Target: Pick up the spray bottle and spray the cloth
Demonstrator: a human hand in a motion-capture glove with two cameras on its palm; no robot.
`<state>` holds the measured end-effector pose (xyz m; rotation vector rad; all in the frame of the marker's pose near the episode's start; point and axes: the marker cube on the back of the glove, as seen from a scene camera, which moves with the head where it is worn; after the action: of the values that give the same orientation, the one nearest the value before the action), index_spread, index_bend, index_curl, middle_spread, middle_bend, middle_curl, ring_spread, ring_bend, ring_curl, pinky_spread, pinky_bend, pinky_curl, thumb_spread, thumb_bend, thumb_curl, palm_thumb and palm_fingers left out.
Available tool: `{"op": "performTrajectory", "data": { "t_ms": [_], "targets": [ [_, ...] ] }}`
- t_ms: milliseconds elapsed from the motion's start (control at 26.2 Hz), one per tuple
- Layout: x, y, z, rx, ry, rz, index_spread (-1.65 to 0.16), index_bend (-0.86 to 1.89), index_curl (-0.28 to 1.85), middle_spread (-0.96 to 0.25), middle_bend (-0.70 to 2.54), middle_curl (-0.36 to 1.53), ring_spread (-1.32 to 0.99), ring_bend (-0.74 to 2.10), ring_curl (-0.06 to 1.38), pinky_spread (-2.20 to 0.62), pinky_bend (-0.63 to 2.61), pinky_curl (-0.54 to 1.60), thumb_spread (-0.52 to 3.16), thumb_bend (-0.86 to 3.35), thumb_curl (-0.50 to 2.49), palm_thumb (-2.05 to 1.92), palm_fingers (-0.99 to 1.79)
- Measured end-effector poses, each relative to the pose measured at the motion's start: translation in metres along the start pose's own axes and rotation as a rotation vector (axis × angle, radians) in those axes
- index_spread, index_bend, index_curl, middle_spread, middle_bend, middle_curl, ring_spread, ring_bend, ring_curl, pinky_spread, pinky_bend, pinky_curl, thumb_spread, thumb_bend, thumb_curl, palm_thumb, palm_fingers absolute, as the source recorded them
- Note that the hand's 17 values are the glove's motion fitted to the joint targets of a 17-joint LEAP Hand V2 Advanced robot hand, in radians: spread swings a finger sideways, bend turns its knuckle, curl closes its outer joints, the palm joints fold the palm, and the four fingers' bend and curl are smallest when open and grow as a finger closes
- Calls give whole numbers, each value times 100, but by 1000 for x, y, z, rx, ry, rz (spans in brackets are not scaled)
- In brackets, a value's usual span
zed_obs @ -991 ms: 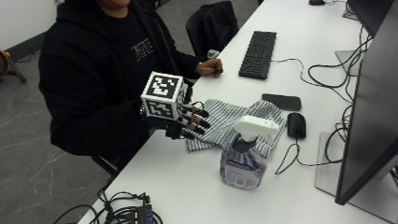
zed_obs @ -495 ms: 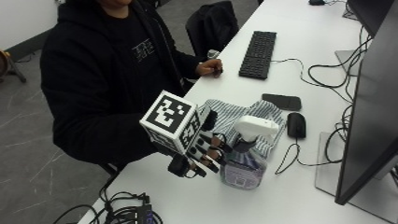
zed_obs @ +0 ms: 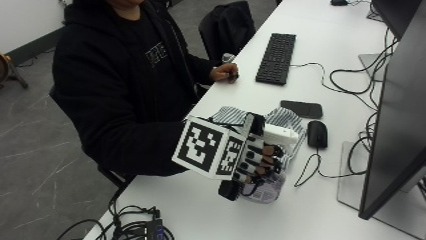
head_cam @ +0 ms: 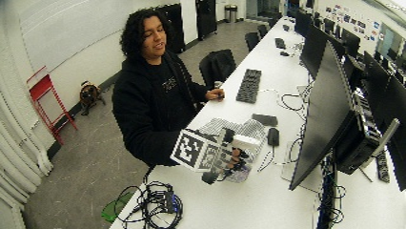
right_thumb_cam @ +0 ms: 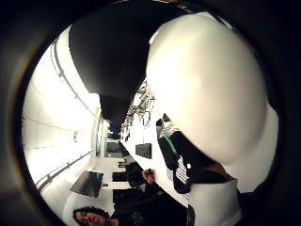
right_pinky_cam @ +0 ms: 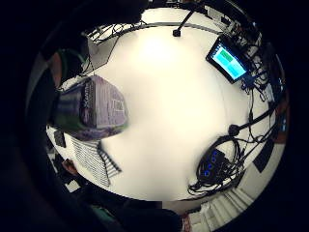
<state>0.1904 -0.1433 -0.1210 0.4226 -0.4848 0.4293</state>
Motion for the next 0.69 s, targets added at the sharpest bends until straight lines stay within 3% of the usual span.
{"op": "performTrajectory", "data": {
  "t_ms": [534,686],
  "targets": [
    [4,-23,44,225,-462,6,-30,18,34,-18,35,40,-20,46,36,-5,20,31,95,0,36,74,120],
    [4,-27,47,316,-459,41,-30,13,34,-21,33,41,-22,61,41,-21,38,36,83,1,41,83,143]
  ]
}}
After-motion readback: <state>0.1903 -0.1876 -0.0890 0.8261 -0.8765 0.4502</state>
